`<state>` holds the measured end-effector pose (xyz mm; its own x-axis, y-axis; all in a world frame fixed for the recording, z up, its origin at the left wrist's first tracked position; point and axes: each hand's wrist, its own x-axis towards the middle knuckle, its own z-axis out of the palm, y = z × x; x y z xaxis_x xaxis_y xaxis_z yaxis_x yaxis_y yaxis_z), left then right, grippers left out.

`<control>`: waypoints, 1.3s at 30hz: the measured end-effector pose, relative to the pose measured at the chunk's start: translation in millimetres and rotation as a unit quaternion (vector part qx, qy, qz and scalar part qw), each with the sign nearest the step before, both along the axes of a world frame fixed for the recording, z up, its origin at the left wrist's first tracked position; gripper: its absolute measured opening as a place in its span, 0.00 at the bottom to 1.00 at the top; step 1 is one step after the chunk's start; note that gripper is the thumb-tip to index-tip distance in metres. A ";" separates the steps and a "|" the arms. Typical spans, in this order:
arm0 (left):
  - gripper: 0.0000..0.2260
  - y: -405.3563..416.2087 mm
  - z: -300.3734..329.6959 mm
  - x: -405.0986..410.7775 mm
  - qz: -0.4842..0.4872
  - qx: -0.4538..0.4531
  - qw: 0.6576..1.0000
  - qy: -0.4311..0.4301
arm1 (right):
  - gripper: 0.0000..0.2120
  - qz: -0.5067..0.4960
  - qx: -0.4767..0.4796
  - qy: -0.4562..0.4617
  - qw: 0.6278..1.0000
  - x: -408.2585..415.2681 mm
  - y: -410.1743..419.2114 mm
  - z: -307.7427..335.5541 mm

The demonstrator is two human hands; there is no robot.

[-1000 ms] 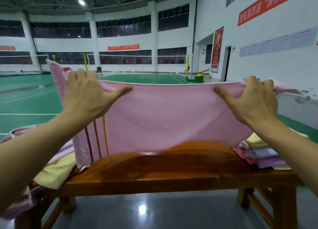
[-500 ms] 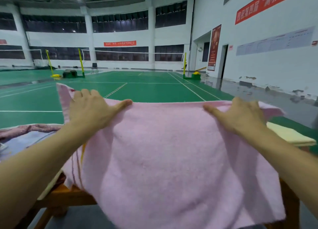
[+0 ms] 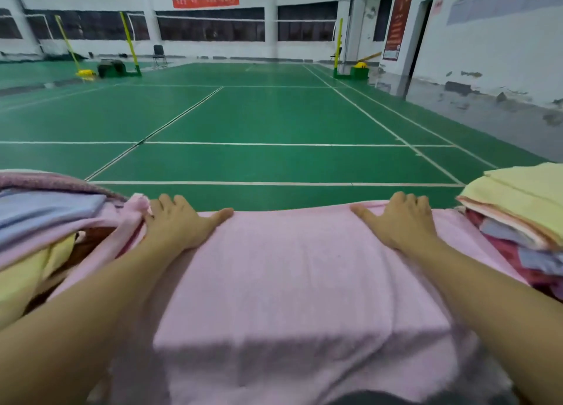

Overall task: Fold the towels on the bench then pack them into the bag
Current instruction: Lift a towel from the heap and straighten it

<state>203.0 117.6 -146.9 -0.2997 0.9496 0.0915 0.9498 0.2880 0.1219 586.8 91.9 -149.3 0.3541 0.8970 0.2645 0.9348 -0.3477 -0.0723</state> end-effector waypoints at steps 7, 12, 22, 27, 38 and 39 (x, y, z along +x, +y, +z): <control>0.53 35.6 -6.2 -5.6 0.001 0.033 0.999 -0.027 | 0.51 -0.021 0.004 0.063 0.998 5.1 26.0 -4.5; 0.28 12.8 1.7 7.1 -0.092 0.191 0.977 0.005 | 0.26 0.073 0.136 0.017 0.988 -2.3 15.7 0.7; 0.37 -122.2 8.1 105.6 -0.222 -0.106 0.969 -0.007 | 0.27 0.349 -0.131 0.115 0.921 -50.5 -40.4 5.4; 0.41 -96.0 -2.4 107.8 -0.195 -0.130 0.972 -0.007 | 0.33 0.313 -0.168 0.065 0.933 -51.1 -36.5 -0.9; 0.39 -92.7 -3.1 100.3 -0.254 -0.042 0.966 -0.019 | 0.31 0.274 -0.141 0.047 0.950 -50.5 -42.8 5.5; 0.37 -98.9 -0.6 100.3 -0.270 0.014 0.962 -0.047 | 0.29 0.269 -0.119 0.044 0.955 -51.3 -39.9 10.4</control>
<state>303.3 18.7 -147.5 0.2287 0.9665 0.1168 0.9444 -0.2494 0.2142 535.5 52.0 -139.0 -0.1631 0.9864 0.0216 0.9767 0.1646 -0.1379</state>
